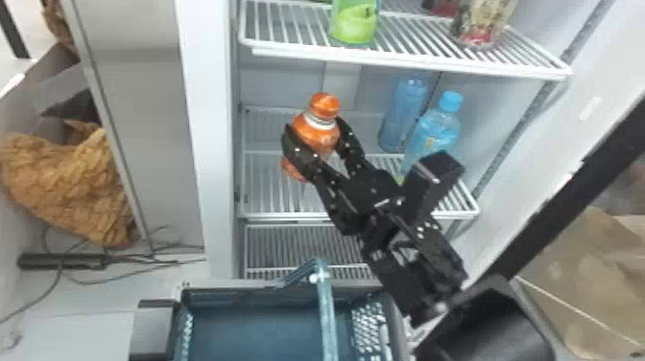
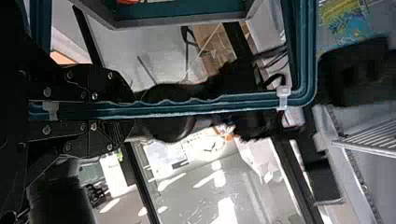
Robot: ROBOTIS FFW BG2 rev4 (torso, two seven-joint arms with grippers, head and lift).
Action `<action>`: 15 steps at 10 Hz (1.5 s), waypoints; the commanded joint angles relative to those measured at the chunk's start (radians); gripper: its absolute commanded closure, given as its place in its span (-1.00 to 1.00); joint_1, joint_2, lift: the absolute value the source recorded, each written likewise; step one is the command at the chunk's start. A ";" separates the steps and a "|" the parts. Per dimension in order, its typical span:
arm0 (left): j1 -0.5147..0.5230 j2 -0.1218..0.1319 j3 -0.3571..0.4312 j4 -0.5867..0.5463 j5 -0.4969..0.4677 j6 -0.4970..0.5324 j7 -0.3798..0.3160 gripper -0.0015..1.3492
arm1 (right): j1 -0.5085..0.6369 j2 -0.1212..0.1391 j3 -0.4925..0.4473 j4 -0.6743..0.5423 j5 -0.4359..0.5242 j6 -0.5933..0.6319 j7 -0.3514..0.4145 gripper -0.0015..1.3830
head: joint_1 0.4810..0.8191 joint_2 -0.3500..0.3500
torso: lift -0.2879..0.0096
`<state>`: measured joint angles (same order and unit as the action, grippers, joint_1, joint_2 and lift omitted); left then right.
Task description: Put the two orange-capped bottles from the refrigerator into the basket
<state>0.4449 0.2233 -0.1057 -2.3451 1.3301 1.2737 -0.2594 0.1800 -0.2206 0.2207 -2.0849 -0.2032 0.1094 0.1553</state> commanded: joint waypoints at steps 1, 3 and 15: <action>0.004 -0.001 0.004 -0.002 -0.002 0.000 0.000 0.77 | 0.092 -0.003 -0.045 -0.130 -0.002 0.045 0.007 0.09 | 0.27 -0.70 | -1.00; 0.007 -0.004 0.010 -0.005 -0.010 0.000 0.000 0.77 | 0.240 -0.010 -0.111 -0.324 -0.002 0.160 0.029 0.09 | 0.27 -0.80 | -1.00; 0.014 -0.007 0.012 -0.007 -0.018 0.002 -0.001 0.77 | 0.635 0.098 -0.376 -0.854 0.042 0.961 0.187 0.09 | 0.27 -1.00 | -1.00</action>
<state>0.4594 0.2163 -0.0935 -2.3525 1.3122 1.2746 -0.2608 0.8059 -0.1263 -0.1489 -2.9342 -0.1510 1.0442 0.3411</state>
